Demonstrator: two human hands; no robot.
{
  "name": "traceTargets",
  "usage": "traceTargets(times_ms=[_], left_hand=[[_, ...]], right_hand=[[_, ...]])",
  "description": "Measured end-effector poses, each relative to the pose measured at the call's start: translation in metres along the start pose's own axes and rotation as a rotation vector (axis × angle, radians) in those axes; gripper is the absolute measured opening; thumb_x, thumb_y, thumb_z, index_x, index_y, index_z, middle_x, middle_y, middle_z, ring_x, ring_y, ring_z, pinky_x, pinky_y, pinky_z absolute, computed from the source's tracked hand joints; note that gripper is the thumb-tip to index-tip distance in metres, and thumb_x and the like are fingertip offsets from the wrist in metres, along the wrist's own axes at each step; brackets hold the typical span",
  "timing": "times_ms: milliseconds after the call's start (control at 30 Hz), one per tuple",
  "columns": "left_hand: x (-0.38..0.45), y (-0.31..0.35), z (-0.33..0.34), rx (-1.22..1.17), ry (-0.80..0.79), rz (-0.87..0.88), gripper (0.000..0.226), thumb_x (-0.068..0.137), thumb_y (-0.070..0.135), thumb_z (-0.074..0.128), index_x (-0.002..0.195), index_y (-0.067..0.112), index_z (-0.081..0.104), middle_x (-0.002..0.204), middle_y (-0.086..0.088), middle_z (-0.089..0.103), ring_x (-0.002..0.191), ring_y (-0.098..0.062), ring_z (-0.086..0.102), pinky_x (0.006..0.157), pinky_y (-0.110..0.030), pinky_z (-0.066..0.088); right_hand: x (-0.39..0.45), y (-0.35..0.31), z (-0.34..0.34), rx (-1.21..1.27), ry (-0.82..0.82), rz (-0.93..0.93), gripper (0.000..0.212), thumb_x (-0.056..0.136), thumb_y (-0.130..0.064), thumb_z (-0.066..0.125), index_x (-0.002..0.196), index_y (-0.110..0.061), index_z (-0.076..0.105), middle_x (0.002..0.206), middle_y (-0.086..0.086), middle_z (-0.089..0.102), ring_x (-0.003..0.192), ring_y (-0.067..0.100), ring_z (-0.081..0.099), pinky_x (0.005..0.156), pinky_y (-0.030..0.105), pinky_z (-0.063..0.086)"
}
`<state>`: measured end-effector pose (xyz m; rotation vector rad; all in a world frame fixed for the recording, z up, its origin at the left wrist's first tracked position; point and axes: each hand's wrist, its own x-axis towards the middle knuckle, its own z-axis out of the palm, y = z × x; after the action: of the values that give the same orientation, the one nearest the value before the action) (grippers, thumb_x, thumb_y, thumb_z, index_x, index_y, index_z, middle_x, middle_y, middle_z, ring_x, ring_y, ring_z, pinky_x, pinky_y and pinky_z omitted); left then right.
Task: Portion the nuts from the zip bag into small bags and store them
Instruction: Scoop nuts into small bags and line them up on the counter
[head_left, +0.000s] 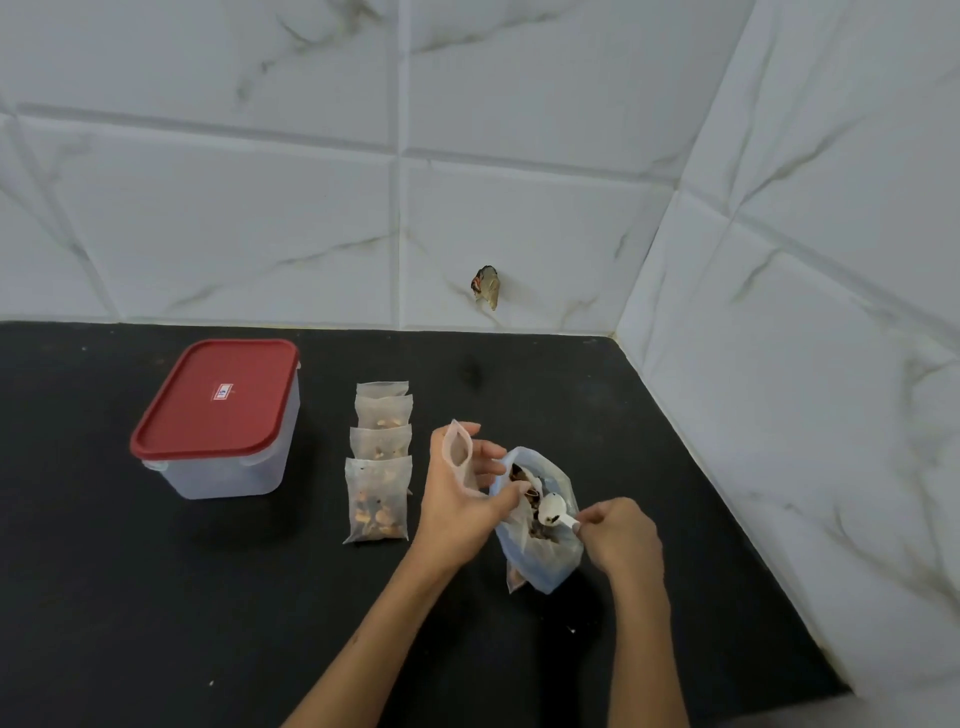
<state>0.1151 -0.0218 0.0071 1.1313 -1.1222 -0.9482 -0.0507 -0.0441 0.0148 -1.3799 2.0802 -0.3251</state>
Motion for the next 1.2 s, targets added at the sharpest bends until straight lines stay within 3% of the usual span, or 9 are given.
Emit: traceTargets(times_ms=[200, 367, 533, 700, 800, 867, 967, 1067, 1200], left_hand=[[0.007, 0.001, -0.007, -0.304, -0.041, -0.146, 0.079, 0.055, 0.005, 0.080, 0.122, 0.018, 0.040, 0.105, -0.011, 0.061, 0.092, -0.017, 0.065, 0.079, -0.029, 0.056], [0.008, 0.006, -0.007, -0.229, -0.013, -0.102, 0.087, 0.050, 0.023, 0.084, 0.124, 0.025, 0.038, 0.109, -0.011, 0.060, 0.096, -0.016, 0.066, 0.080, -0.028, 0.054], [0.008, 0.015, -0.005, -0.300, 0.082, -0.106, 0.057, 0.078, -0.007, 0.071, 0.122, 0.017, 0.046, 0.098, -0.006, 0.062, 0.087, -0.009, 0.066, 0.078, -0.026, 0.054], [0.004, 0.012, -0.005, -0.028, 0.126, 0.033, 0.050, 0.074, 0.006, 0.077, 0.114, 0.022, 0.051, 0.093, 0.001, 0.063, 0.090, -0.008, 0.064, 0.082, -0.025, 0.053], [0.001, 0.014, -0.012, 0.145, 0.101, 0.127, 0.059, 0.067, 0.036, 0.074, 0.118, 0.023, 0.048, 0.096, 0.008, 0.061, 0.095, -0.003, 0.060, 0.082, -0.015, 0.049], [0.000, 0.017, -0.015, 0.205, 0.078, 0.174, 0.062, 0.068, 0.033, 0.075, 0.120, 0.019, 0.046, 0.097, 0.008, 0.059, 0.095, 0.000, 0.058, 0.079, -0.010, 0.046], [0.000, 0.019, -0.017, 0.270, 0.044, 0.195, 0.061, 0.067, 0.031, 0.073, 0.120, 0.020, 0.044, 0.099, 0.008, 0.058, 0.092, 0.000, 0.057, 0.076, -0.012, 0.048], [0.000, 0.017, -0.020, 0.354, -0.002, 0.222, 0.065, 0.062, 0.033, 0.073, 0.119, 0.025, 0.042, 0.104, 0.017, 0.054, 0.099, 0.005, 0.053, 0.080, -0.010, 0.046], [0.001, 0.013, -0.022, 0.429, -0.045, 0.279, 0.062, 0.067, 0.032, 0.075, 0.121, 0.026, 0.044, 0.107, 0.019, 0.055, 0.103, 0.002, 0.055, 0.083, -0.012, 0.045]], right_hand=[[-0.013, -0.009, -0.005, 0.104, 0.097, -0.143, 0.024, 0.088, -0.028, 0.063, 0.111, -0.020, 0.063, 0.106, 0.000, 0.066, 0.096, 0.014, 0.061, 0.085, 0.031, 0.050], [-0.037, -0.046, -0.010, 0.714, -0.418, -0.160, 0.015, 0.087, -0.014, 0.066, 0.100, -0.007, 0.064, 0.094, 0.014, 0.072, 0.085, 0.021, 0.071, 0.070, 0.030, 0.058], [-0.039, -0.055, 0.012, 0.901, -0.458, -0.225, 0.014, 0.082, 0.009, 0.064, 0.091, 0.002, 0.055, 0.079, 0.014, 0.070, 0.075, 0.025, 0.070, 0.064, 0.029, 0.057], [-0.040, -0.057, 0.019, 0.834, -0.385, -0.238, 0.015, 0.088, 0.000, 0.058, 0.100, 0.009, 0.059, 0.086, 0.021, 0.066, 0.077, 0.027, 0.066, 0.064, 0.026, 0.056], [-0.045, -0.062, 0.008, 0.703, -0.028, -0.296, 0.017, 0.093, -0.027, 0.058, 0.093, -0.011, 0.064, 0.081, 0.001, 0.069, 0.077, 0.012, 0.067, 0.077, 0.031, 0.056], [-0.054, -0.070, -0.008, 0.741, 0.022, -0.394, 0.017, 0.089, -0.034, 0.061, 0.089, -0.018, 0.065, 0.080, -0.002, 0.071, 0.073, 0.007, 0.068, 0.075, 0.028, 0.055], [-0.069, -0.077, -0.020, 0.638, -0.098, -0.471, 0.013, 0.079, -0.026, 0.073, 0.086, -0.020, 0.064, 0.076, -0.002, 0.071, 0.071, 0.004, 0.067, 0.067, 0.021, 0.053], [-0.075, -0.077, -0.017, 0.324, 0.048, -0.635, 0.017, 0.081, -0.007, 0.067, 0.077, -0.023, 0.062, 0.076, -0.007, 0.067, 0.073, 0.003, 0.064, 0.065, 0.022, 0.054], [-0.073, -0.078, -0.014, -0.067, 0.128, -0.684, 0.021, 0.089, -0.009, 0.052, 0.079, -0.018, 0.068, 0.099, -0.004, 0.057, 0.083, 0.011, 0.057, 0.073, 0.031, 0.053]])
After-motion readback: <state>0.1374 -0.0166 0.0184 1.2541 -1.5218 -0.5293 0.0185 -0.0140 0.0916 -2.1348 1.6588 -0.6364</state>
